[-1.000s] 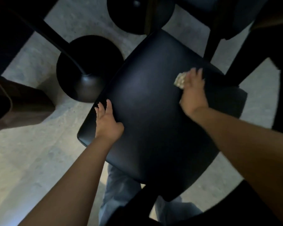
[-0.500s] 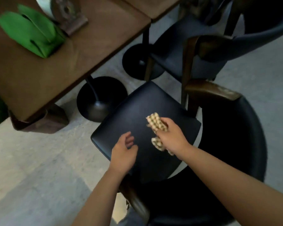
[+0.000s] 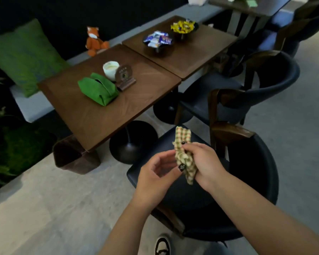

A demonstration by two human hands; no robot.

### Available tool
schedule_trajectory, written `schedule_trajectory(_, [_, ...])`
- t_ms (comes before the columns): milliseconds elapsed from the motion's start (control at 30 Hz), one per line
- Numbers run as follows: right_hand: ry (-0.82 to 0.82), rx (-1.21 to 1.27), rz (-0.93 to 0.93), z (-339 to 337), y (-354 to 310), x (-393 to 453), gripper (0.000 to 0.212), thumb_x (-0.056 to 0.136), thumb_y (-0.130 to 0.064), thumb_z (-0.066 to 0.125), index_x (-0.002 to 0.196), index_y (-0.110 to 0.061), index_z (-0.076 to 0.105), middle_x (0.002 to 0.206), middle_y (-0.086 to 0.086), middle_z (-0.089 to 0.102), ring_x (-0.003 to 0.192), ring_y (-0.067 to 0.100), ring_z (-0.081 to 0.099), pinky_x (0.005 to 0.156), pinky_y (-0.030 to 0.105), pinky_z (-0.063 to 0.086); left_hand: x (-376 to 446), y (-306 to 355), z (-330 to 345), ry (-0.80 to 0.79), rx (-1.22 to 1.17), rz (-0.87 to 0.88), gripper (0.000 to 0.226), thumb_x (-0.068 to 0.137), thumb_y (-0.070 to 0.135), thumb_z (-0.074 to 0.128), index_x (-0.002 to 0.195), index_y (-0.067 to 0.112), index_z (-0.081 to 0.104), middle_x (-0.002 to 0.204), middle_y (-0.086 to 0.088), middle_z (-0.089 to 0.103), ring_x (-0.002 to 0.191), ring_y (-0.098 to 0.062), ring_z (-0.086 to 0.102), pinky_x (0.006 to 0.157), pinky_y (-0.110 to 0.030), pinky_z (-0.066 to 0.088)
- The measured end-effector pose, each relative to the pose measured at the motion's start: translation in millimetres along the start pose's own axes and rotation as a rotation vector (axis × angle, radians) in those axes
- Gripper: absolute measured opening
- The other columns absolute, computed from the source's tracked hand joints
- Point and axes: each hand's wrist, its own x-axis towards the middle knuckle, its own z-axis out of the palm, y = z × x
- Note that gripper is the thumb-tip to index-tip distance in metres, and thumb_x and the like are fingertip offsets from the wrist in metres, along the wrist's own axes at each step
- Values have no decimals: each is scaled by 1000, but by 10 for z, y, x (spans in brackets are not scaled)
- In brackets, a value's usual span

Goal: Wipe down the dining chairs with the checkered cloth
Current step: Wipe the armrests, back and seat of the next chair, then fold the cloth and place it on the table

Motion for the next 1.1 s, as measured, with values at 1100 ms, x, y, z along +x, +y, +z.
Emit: schedule_trajectory(1100, [-431,-886,-983,-2180,-2246,-1627,39,94,-30,56,91,8,65,89,23,68,85,34,64,77,48,52,-1347,1386,2168,438,503,439,55,56,41,92,98,43,56,96,24,64,86,3,64,65,-13,52])
